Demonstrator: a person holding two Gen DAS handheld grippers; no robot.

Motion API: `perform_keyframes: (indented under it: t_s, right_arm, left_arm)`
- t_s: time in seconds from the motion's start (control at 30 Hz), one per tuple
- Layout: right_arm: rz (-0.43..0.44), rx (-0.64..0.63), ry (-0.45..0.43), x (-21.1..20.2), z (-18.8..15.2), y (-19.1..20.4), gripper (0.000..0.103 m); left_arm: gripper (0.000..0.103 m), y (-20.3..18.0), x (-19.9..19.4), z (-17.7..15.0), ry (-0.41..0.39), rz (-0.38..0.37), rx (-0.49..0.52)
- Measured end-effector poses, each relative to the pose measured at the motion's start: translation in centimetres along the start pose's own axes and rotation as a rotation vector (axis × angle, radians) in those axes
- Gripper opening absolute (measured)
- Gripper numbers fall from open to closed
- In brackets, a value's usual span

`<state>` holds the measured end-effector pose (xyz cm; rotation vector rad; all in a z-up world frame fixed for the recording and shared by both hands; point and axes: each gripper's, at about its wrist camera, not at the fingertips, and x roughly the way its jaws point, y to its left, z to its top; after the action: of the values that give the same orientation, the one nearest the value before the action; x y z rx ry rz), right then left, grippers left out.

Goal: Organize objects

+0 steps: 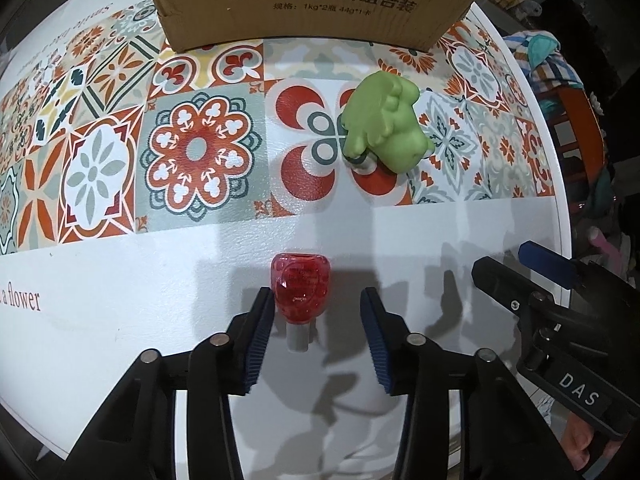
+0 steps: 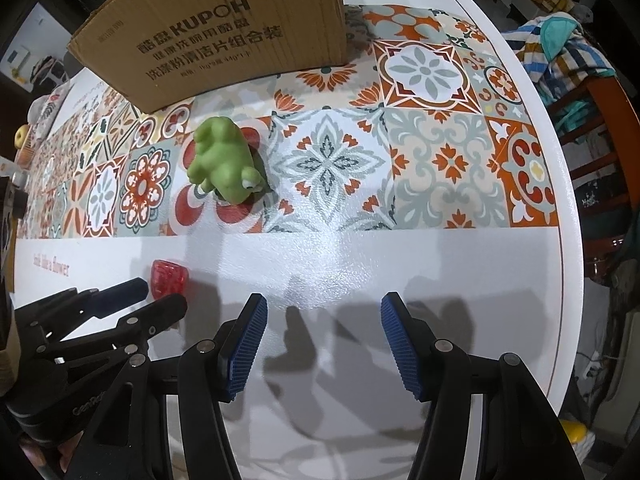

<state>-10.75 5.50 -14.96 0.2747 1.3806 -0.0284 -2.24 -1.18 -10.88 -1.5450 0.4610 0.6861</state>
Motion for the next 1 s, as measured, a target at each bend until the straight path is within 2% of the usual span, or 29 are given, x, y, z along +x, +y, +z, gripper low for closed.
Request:
perform_keyframes:
  t_s: [0.23, 0.63, 0.9, 1.0]
  right_arm:
    - [0.0, -0.011, 0.008, 0.3, 0.0, 0.0, 0.06]
    - [0.002, -0.035, 0.009, 0.4, 0.1, 0.8, 0.06]
    - [0.057, -0.031, -0.031, -0.8, 0.6, 1.6, 0.06]
    - [0.082, -0.042, -0.06, -1.5, 1.2, 2.2, 0.06]
  left_arm:
    - [0.034, -0.1, 0.7, 0.1, 0.001, 0.022, 0.008]
    - [0.033, -0.1, 1.2, -0.4, -0.022, 0.029, 0.014]
    - [0.033, 1.0, -1.6, -0.5, -0.101, 0.027, -0.023]
    - [0.021, 1.5, -2.8, -0.2, -0.128, 0.012, -0.044]
